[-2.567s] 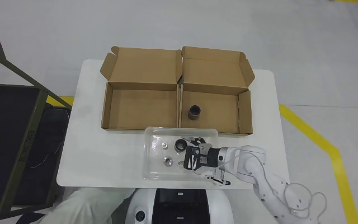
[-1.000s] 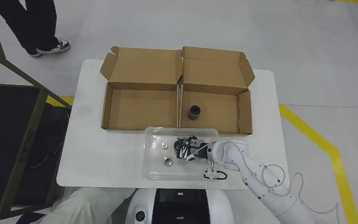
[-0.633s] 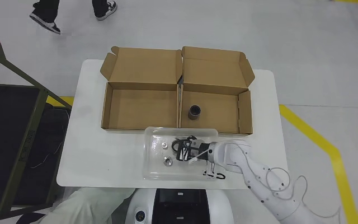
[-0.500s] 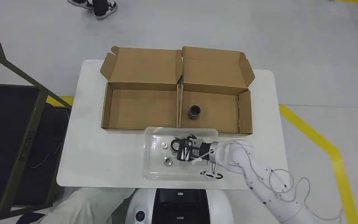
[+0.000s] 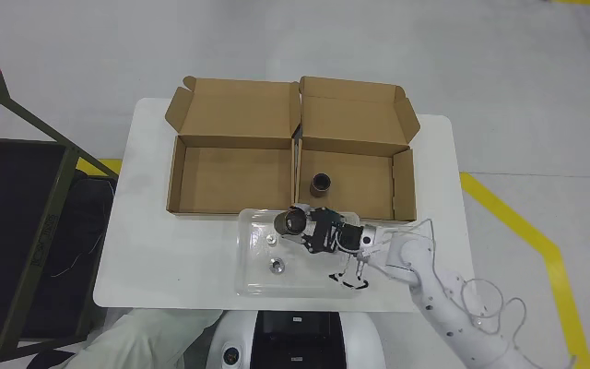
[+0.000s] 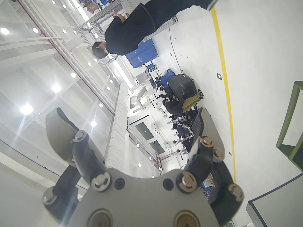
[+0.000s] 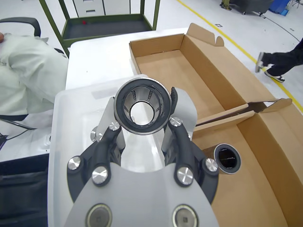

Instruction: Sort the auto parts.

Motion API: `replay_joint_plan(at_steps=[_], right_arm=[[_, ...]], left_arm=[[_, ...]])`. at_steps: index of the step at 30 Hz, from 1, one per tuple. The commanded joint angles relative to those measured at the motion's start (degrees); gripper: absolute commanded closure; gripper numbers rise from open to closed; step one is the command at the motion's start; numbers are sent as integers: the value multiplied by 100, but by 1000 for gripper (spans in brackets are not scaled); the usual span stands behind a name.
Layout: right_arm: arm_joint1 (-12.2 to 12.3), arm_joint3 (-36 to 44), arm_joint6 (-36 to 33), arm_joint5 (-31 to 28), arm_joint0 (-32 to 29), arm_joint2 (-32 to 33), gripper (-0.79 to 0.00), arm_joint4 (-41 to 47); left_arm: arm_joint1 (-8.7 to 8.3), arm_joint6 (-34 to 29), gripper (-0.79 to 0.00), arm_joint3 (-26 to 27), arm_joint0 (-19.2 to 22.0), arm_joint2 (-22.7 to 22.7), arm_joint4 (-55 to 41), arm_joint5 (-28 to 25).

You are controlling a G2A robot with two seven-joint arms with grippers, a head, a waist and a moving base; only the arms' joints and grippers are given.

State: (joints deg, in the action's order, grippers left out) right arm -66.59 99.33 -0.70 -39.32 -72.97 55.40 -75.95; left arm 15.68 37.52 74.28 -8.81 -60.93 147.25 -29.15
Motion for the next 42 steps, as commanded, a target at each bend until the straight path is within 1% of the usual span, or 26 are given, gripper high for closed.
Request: replay_joint_plan(at_steps=[1, 15, 26, 42], right_arm=[[2, 18, 111, -15, 2, 53, 0, 114], [-18, 351, 720, 14, 139, 329, 0, 790], [-40, 693, 1069, 136, 261, 558, 0, 1089], [-52, 1203, 1634, 359, 336, 1124, 0, 1444]], left_arm=[[0, 0, -785, 0, 0, 0, 0, 0], [0, 0, -785, 0, 0, 0, 0, 0], [0, 0, -785, 0, 0, 0, 0, 0], [0, 0, -785, 0, 0, 0, 0, 0]])
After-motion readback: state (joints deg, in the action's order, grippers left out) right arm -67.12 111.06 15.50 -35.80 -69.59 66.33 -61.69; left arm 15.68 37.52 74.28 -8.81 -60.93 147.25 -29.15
